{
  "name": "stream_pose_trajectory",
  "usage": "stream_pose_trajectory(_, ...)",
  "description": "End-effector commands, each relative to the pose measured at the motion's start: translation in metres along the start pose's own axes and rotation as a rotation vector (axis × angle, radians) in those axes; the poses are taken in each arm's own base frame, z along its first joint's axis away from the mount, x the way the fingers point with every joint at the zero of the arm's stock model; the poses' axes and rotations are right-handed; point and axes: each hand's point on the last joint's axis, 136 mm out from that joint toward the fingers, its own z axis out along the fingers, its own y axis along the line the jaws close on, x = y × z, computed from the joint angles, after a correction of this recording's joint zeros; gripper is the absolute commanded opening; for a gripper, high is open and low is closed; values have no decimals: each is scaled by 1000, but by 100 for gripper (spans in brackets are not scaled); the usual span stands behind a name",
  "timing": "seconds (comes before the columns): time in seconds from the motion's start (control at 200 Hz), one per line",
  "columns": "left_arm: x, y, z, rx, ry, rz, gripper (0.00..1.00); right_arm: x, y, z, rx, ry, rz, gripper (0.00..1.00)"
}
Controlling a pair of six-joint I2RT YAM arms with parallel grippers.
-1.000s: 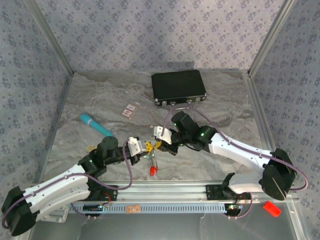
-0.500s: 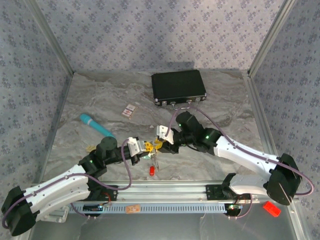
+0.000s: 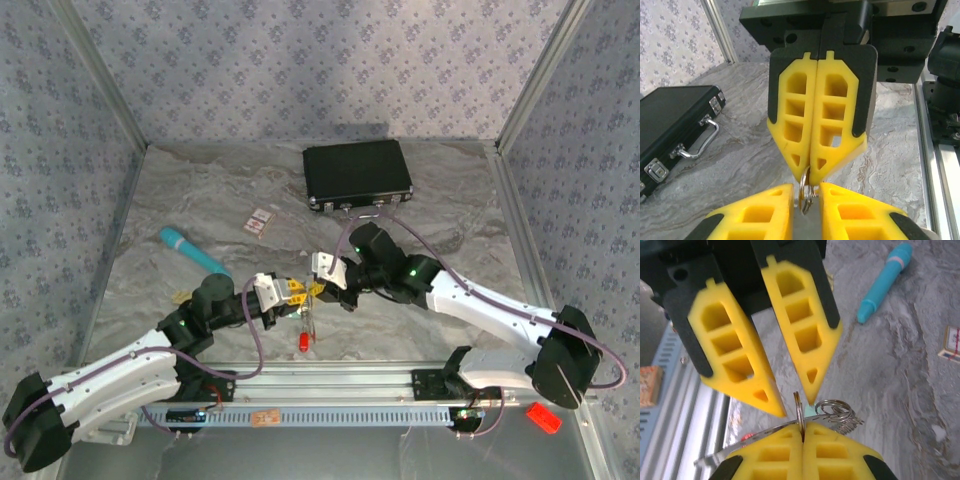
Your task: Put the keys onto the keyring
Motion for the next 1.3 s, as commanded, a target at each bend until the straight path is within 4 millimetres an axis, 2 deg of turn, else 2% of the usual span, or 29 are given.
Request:
stream_pose_trajectory(0.0, -8, 6, -3, -28, 28, 30, 20, 2, -3, -9, 26, 94, -57, 0)
stream_pose_trajectory(0.2, -6, 5, 0, -8, 67, 29, 22, 0, -3, -17, 36, 179, -122, 0)
stream_pose_trajectory(0.45, -15, 2, 8, 30, 45, 31, 23, -3, 1, -10, 22, 246, -186, 0)
stream_pose_trajectory(0.54, -16, 1, 9, 35, 45, 34, 19, -7, 4, -7, 9, 243, -198, 0)
stream_pose_trajectory(0.68, -21, 0, 9, 48, 28, 34, 5, -13, 8, -8, 2, 204, -192, 0)
stream_pose_trajectory(0.73, -22, -1, 9, 51, 22, 33, 0, -16, 7, -9, 13, 169, -180, 9)
stream_pose_trajectory(0.795, -23, -2, 8, 53, 10, 32, 0, -17, 4, -12, 34, 121, -148, 24)
stream_pose_trajectory(0.885, -23, -5, 7, 64, -18, 23, 0, -18, 5, -15, 29, 29, -97, 32)
stream_pose_trajectory(1.014, -29, -7, 5, 67, -91, 13, 0, -20, 5, -19, 21, -109, -37, 35)
stream_pose_trajectory(1.294, -28, -16, 2, 107, -126, 4, 0, -18, 6, -15, 0, -187, -9, 35)
